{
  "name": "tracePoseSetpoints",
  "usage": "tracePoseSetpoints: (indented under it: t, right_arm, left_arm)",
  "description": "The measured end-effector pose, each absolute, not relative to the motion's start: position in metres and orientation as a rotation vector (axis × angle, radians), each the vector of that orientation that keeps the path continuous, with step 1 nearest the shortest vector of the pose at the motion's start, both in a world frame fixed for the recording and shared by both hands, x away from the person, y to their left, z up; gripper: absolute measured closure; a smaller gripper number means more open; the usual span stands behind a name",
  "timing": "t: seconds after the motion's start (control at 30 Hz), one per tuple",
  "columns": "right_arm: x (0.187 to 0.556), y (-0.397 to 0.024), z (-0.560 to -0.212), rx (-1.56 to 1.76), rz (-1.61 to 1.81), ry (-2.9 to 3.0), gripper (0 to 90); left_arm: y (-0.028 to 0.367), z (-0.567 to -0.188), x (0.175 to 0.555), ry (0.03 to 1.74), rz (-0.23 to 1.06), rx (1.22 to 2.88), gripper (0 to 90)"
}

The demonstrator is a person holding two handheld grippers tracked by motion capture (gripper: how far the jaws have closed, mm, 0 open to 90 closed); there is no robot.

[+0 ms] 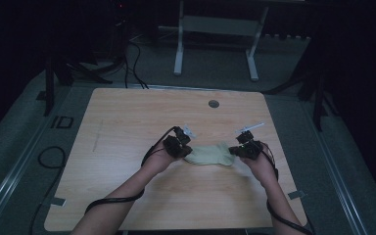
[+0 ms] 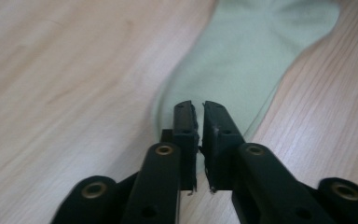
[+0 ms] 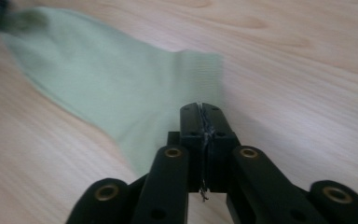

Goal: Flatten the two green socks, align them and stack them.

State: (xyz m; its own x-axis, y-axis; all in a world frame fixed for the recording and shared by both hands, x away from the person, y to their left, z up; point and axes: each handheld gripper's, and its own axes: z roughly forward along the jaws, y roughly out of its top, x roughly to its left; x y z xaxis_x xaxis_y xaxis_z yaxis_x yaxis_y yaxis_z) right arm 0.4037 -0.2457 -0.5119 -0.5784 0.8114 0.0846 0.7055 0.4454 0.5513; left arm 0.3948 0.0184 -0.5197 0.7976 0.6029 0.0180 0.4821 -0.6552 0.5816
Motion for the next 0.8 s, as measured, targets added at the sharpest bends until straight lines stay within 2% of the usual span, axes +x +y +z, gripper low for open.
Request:
tracePoseSetpoints:
  t: [0.2, 0.47, 0.53, 0.8]
  right_arm:
    - [0.398, -0.232, -0.532, 1.305, 0.788, 2.569, 89.4]
    - [0.391, -0.232, -0.542, 1.271, 0.82, 2.582, 89.0]
    - [0.387, -0.229, -0.542, 1.247, 0.821, 2.585, 85.3]
    - [0.391, -0.225, -0.544, 1.241, 0.85, 2.584, 84.2]
  left_arm:
    - [0.014, -0.545, 0.398, 0.813, 0.256, 2.45, 85.9]
    - [0.024, -0.547, 0.391, 0.828, 0.252, 2.409, 85.3]
    - [0.029, -0.548, 0.384, 0.833, 0.245, 2.396, 83.6]
    - [0.036, -0.548, 0.381, 0.854, 0.225, 2.39, 82.5]
